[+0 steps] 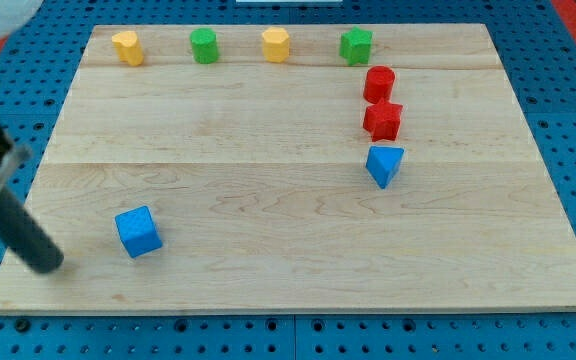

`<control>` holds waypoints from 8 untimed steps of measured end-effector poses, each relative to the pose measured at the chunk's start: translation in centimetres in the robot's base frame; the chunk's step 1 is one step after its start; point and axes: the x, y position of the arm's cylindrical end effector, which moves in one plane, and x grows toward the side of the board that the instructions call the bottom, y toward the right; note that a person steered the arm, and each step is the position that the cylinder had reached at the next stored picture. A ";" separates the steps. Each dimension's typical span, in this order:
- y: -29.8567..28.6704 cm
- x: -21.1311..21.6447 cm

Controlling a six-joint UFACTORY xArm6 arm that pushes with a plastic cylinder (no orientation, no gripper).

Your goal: Place the blue cube to the bottom of the blue triangle

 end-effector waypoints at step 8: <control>30.3 -0.8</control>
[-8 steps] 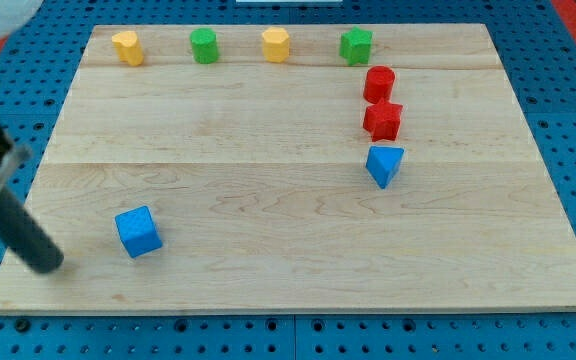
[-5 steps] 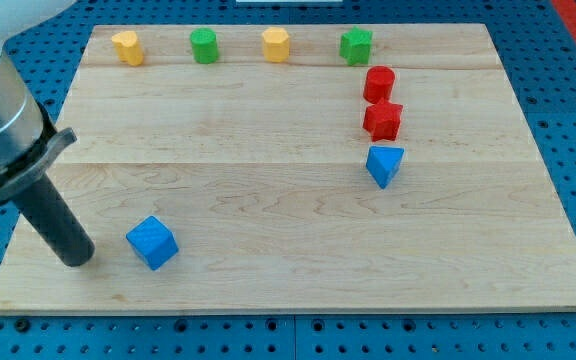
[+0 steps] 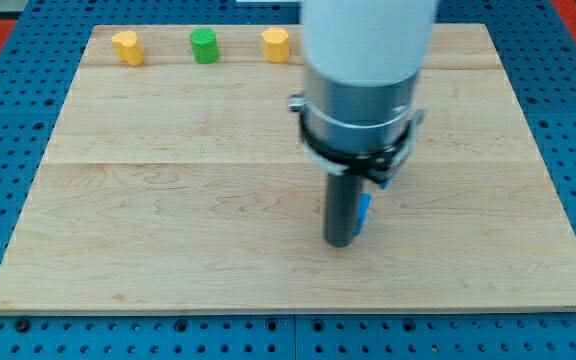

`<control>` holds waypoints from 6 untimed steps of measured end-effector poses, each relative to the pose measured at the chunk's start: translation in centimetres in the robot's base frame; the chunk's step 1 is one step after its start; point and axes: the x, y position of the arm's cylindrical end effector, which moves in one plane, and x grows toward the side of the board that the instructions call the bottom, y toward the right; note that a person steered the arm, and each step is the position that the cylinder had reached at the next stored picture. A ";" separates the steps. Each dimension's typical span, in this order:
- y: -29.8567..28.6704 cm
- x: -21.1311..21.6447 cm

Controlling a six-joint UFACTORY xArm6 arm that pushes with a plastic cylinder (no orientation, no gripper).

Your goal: Place the blue cube to the bottom of the blue triangle

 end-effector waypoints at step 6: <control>3.0 -3.0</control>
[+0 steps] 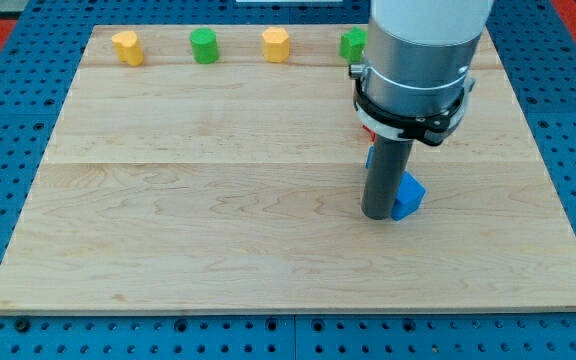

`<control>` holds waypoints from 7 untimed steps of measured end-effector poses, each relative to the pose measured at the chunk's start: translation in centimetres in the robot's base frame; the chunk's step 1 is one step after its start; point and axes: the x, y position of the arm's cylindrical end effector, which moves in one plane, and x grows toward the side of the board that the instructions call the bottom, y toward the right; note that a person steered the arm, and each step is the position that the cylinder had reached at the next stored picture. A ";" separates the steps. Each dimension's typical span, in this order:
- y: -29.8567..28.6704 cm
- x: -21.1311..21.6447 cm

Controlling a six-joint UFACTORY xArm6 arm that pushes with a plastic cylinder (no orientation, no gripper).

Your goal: Place the blue cube to the bottom of the blue triangle

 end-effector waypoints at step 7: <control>10.9 -1.1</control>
